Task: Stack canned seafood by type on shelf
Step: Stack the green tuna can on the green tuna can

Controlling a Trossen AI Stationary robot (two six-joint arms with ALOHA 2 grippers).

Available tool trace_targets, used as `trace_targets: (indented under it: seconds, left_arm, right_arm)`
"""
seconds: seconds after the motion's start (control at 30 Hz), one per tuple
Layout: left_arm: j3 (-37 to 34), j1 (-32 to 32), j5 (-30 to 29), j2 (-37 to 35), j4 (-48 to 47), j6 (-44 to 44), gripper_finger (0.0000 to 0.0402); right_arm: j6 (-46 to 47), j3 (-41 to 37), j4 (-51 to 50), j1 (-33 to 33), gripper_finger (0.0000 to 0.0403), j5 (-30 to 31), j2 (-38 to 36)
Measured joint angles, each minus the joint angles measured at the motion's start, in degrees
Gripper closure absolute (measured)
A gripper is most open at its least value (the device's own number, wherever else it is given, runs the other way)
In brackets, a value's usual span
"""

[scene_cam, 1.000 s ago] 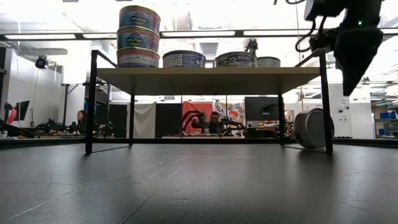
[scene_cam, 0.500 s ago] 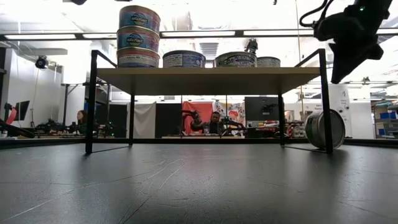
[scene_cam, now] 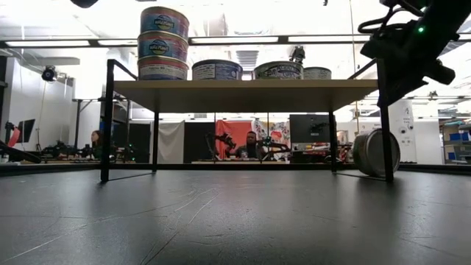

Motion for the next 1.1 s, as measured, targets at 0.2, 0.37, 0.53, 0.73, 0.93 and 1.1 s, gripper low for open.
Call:
trace_targets:
  seconds: [0.2, 0.37, 0.53, 0.73, 0.93, 1.1]
  left_arm:
    - [0.0, -0.25, 0.56, 0.0, -0.13, -1.03, 0.024]
    - [0.0, -0.25, 0.53, 0.0, -0.16, -1.2, 0.024]
    - [0.0, -0.25, 0.5, 0.0, -0.18, -2.23, 0.024]
    - [0.0, -0.28, 0.52, 0.0, -0.29, -3.01, 0.024]
    - [0.0, -0.28, 0.39, 0.0, -0.29, -2.96, 0.024]
    - [0.0, -0.28, -0.47, 0.0, -0.31, -2.6, 0.024]
  right_arm:
    - [1.8, -1.72, 2.58, 0.54, 0.039, -0.55, -0.07]
    - [5.73, -1.8, 2.17, 0.59, 0.039, -1.16, -0.02]
    - [11.01, -2.14, 0.9, 1.27, 0.039, 0.51, -0.07]
    - [21.27, -6.58, 1.78, 4.89, 0.039, 2.0, -0.24]
    - [29.72, -12.78, 10.78, 10.36, 0.039, 9.6, -0.83]
    - [28.26, -16.73, 20.95, 11.15, 0.039, 12.18, -0.74]
